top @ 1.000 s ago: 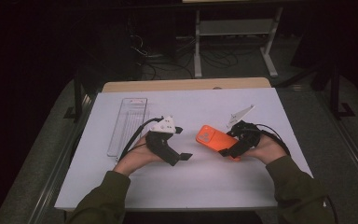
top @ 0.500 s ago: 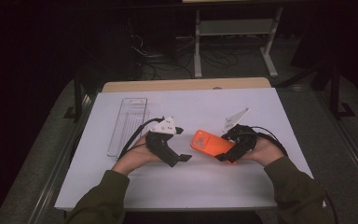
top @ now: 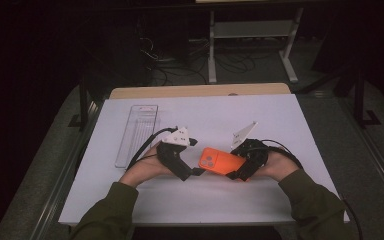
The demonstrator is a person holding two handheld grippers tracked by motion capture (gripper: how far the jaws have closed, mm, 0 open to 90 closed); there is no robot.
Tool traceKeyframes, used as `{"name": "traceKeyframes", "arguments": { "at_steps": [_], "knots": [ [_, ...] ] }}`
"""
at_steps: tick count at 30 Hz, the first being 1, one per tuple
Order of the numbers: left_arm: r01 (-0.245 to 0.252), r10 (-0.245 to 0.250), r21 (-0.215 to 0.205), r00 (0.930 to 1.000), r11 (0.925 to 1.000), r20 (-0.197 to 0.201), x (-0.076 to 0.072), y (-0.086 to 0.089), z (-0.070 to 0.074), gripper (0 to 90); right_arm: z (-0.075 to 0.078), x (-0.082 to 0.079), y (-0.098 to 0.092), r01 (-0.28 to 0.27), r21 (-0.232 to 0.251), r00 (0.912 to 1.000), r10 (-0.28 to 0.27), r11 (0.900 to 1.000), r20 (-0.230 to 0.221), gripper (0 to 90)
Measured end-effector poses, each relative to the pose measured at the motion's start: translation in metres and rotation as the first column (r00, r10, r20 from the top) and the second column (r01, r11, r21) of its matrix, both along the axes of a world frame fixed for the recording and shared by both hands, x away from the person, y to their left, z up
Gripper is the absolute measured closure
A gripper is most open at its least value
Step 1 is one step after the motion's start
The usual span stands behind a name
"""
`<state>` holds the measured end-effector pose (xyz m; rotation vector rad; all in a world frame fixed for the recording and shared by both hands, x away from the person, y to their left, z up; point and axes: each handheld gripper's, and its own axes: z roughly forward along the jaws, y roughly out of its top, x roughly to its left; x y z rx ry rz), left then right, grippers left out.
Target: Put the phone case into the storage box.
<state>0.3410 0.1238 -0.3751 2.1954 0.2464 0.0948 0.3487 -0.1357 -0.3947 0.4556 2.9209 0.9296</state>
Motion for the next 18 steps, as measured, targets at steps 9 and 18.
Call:
{"name": "traceKeyframes", "arguments": {
  "at_steps": [9, 18],
  "knots": [
    [0.026, -0.025, 0.035, 0.9994, 0.9990, -0.024, -0.003, -0.006, -0.007, 0.0, -0.003, -0.006, 0.012, -0.049, -0.020, 0.9988, 0.049, 0.999, -0.003, 15.0],
    [0.049, -0.047, 0.065, 0.9985, 0.9967, -0.026, -0.005, -0.009, -0.011, 0.0, -0.003, -0.011, 0.022, -0.096, -0.029, 0.9954, 0.096, 0.995, -0.001, 15.0]
  ]
}}
